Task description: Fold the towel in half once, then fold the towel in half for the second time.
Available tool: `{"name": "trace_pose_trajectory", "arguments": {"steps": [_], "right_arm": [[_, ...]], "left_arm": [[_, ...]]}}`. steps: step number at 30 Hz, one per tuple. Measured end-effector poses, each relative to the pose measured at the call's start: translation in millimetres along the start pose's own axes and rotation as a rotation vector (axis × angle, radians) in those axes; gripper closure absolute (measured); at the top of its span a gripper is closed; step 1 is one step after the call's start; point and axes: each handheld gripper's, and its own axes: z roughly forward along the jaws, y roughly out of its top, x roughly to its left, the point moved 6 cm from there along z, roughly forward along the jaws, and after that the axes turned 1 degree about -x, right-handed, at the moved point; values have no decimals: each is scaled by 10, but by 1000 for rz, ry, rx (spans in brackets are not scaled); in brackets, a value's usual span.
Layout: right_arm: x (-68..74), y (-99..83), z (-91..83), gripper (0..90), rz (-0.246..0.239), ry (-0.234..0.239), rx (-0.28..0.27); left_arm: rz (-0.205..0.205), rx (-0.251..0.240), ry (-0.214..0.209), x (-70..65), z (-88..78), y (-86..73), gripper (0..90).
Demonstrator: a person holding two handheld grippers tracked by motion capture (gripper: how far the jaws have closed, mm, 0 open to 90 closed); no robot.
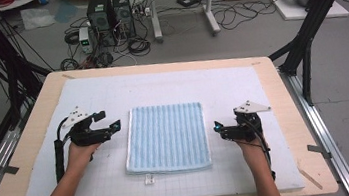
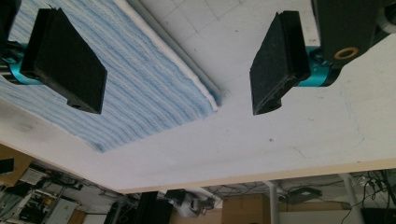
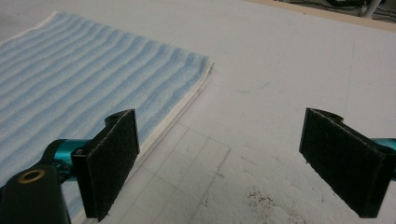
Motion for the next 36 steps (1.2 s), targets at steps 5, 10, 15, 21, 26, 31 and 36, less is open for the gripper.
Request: {"name": "trace_pose_trajectory", "arguments": {"steps": [5,10,15,21,26,31,36], "right_arm": [[6,17,-14,111,-7,7,-12],[-3,12,14,111,4,1,-1],[5,6,20,111,4,9,5],[-1,-14,20,111,12,20,8],[11,-15,18,111,13,34,10],[0,-11,5,111,29,41,0],[-1,-9,8,111,34,44,0]], "left_arm": [[-10,-3,-3,7,5,0,194],[-21,0,-2,22,-2,-8,196],[-47,24,14,73,22,-41,213],[-60,46,15,89,75,-66,208],[-94,57,27,129,157,-63,170],[-100,70,10,169,264,63,171],[-72,92,13,262,414,169,218]]}}
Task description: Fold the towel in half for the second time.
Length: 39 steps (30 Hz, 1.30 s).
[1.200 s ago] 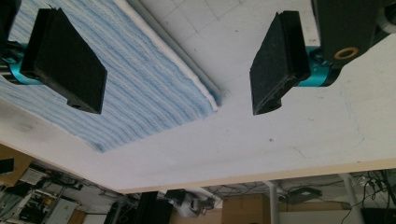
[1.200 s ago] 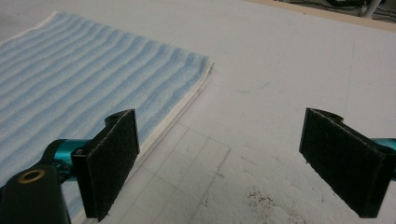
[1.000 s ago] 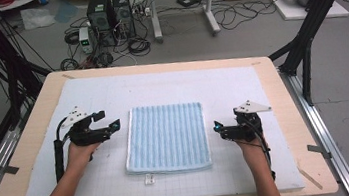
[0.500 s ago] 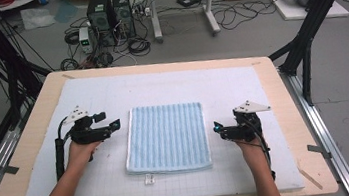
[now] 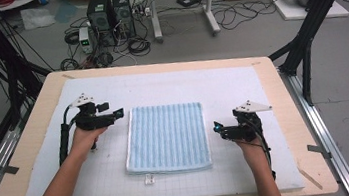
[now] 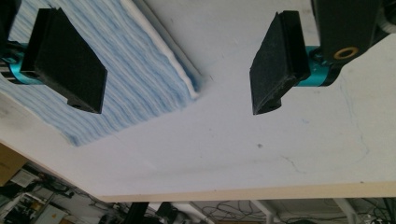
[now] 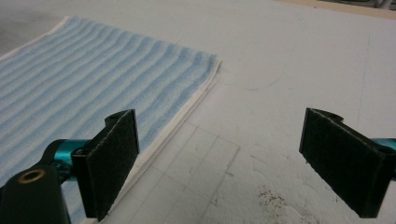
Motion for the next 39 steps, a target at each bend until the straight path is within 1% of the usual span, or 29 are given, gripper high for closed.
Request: {"name": "trace_pose_trajectory", "arguments": {"steps": [1,2,3,6,7,9,10,11,12,13,14,15,16,17,18,19,20,21,22,23,24,25,27,29,33,35,36,38,39], "right_arm": [[0,1,-1,111,1,1,-1],[-3,2,0,111,2,0,-2],[-4,0,0,111,3,0,-2],[-3,1,9,111,13,4,-3],[-4,4,11,111,13,6,-8],[2,3,11,111,18,7,-6],[2,0,12,111,17,9,-4],[2,-1,13,111,18,9,-2],[-1,-5,15,111,16,10,-1],[1,-9,11,111,23,9,3],[-6,-9,11,111,20,8,-1],[-6,-14,8,111,26,9,1],[-13,-17,5,111,28,9,0],[-22,-21,3,111,29,9,0],[-27,-27,3,111,31,8,0],[-31,-32,2,111,34,7,4],[-33,-36,2,111,34,6,5],[-32,-38,2,111,33,7,5],[-30,-40,3,111,33,7,8],[-29,-40,6,111,34,6,7],[-26,-42,10,111,33,8,9],[-24,-44,15,111,29,9,12],[-19,-47,30,111,32,13,18],[-15,-46,63,111,28,20,21],[-1,-10,153,111,33,47,46],[1,35,200,111,33,64,55],[-6,62,228,111,30,69,60],[-22,114,292,111,24,87,63],[-29,142,326,111,23,89,70]], "left_arm": [[8,4,-7,11,33,9,244],[11,21,-8,22,75,7,257],[17,36,-4,34,123,4,261],[30,71,-13,36,285,-1,273],[29,88,-12,37,346,-2,273],[42,123,-2,38,468,-4,284],[46,132,-3,37,508,-9,297],[52,159,-7,31,575,-28,313],[67,180,4,27,617,-47,318],[71,192,0,16,649,-68,328],[72,204,-7,8,676,-93,351],[87,224,-9,5,693,-119,372],[90,234,-10,-6,711,-143,381],[102,248,-20,-11,719,-166,403],[115,260,-28,-18,722,-186,447],[134,273,-42,-31,726,-208,515],[159,272,-45,-41,726,-218,579],[162,273,-55,-52,723,-216,622],[171,275,-74,-65,720,-220,733],[182,280,-69,-68,718,-221,770],[178,271,-72,-77,723,-218,816],[178,272,-69,-79,723,-218,838],[167,269,-66,-76,722,-214,856],[149,267,-69,-71,717,-212,861],[87,252,-76,-48,701,-199,862],[73,247,-82,-45,682,-184,863],[59,237,-82,-46,675,-175,862],[47,222,-83,-46,664,-156,864],[50,223,-84,-45,659,-154,865]]}}
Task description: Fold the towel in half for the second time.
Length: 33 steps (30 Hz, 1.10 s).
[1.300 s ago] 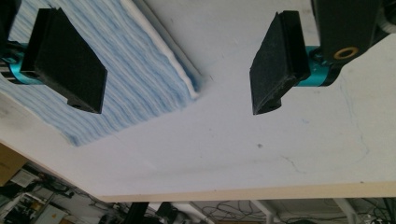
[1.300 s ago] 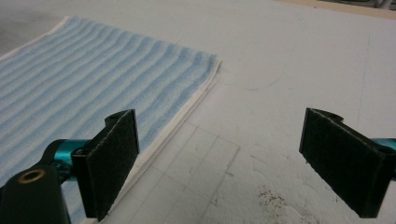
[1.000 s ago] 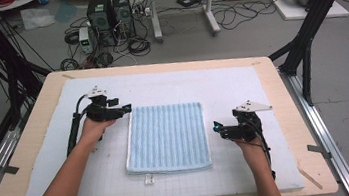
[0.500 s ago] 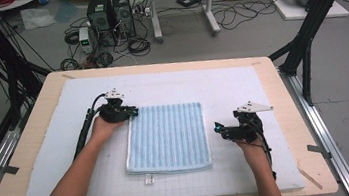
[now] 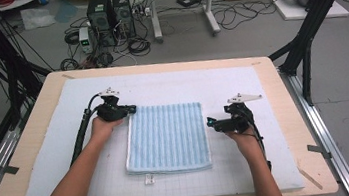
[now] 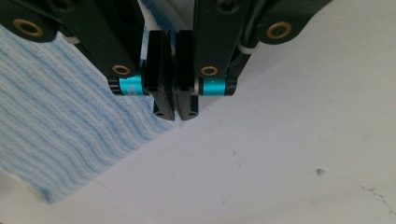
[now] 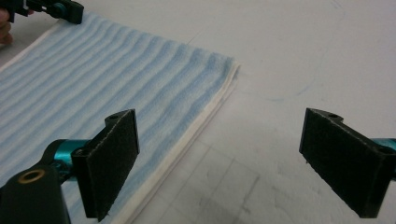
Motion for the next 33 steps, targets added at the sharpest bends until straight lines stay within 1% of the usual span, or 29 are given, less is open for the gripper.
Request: {"name": "trace_pose_trajectory", "arguments": {"steps": [3,6,7,8,9,10,13,17,19,20,21,22,23,25,27,28,29,30,31,32,33], "right_arm": [[-24,99,97,111,-5,23,4],[-67,184,228,111,-22,29,42],[-92,204,277,112,-22,29,59],[-113,224,320,111,-21,32,63],[-125,241,360,112,-9,40,70],[-148,258,404,112,-14,44,77],[-185,302,531,112,-17,37,113],[-167,362,702,119,-36,40,147],[-164,379,776,195,-28,50,150],[-165,386,811,201,-34,54,147],[-166,388,847,208,-33,52,155],[-159,388,877,259,-34,46,166],[-149,390,905,323,-41,54,174],[-129,384,965,370,-49,54,184],[-105,359,1018,454,-56,54,202],[-105,361,1024,538,-75,35,199],[-104,368,1020,680,-81,33,198],[-93,368,1014,782,-84,58,204],[-83,373,1010,836,-105,45,209],[-81,389,1011,853,-130,36,201],[-80,413,1008,855,-144,16,190]], "left_arm": [[-6,-6,-2,1,-8,-11,865],[-16,-8,-4,9,-12,-25,864],[-21,-11,-6,10,-16,-25,864],[-23,-12,-7,15,-19,-25,865],[-21,-10,-9,18,-23,-26,865],[-21,-13,-9,18,-25,-24,864],[-31,-16,-13,26,-21,-29,864],[-33,-12,-14,34,-8,-43,864],[-35,-12,-15,34,-9,-43,864],[-35,-11,-15,35,-11,-43,864],[-35,-11,-16,35,-11,-43,864],[-35,-10,-16,36,-10,-43,864],[-36,-11,-15,39,-10,-44,864],[-38,-10,-17,44,-7,-47,865],[-40,-6,-15,53,1,-57,865],[-47,-7,-15,54,5,-59,865],[-47,-9,-12,57,5,-54,865],[-44,-17,-9,61,1,-41,865],[-43,-31,-4,70,-9,-18,865],[-43,-47,1,83,-25,13,866],[-47,-63,0,93,-40,51,866]]}}
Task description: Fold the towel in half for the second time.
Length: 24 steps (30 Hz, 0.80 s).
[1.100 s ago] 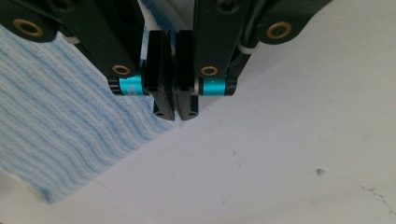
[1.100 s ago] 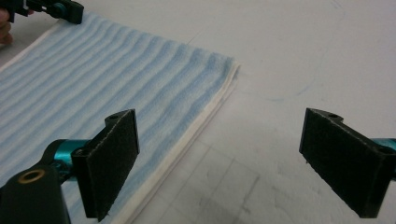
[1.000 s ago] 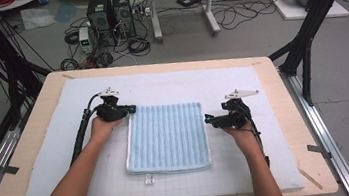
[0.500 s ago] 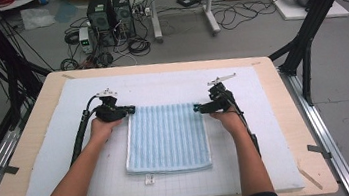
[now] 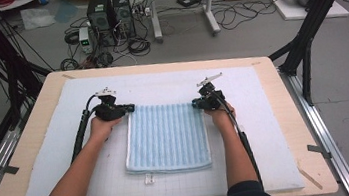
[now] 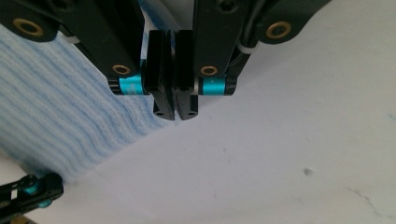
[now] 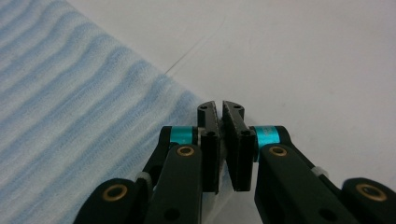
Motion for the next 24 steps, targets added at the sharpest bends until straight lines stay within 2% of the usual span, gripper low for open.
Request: {"name": "trace_pose_trajectory", "arguments": {"steps": [1,5,7,9,13,18,20,24], "right_arm": [[-1,22,-12,857,5,-16,-9],[-2,124,-79,857,43,-29,-96],[8,159,-132,857,50,-16,-134],[21,174,-179,857,47,0,-150],[91,170,-273,857,25,21,-178],[136,103,-382,857,17,37,-217],[150,68,-429,857,24,46,-232],[184,22,-535,856,31,68,-261]], "left_arm": [[3,-13,2,10,-16,40,866],[1,-89,7,8,-96,183,865],[2,-96,-5,-10,-151,210,865],[16,-93,-18,-34,-202,220,865],[30,-127,-47,-116,-306,220,864],[73,-138,-88,-239,-404,201,862],[98,-163,-95,-295,-450,218,863],[109,-163,-106,-366,-517,187,863]]}}
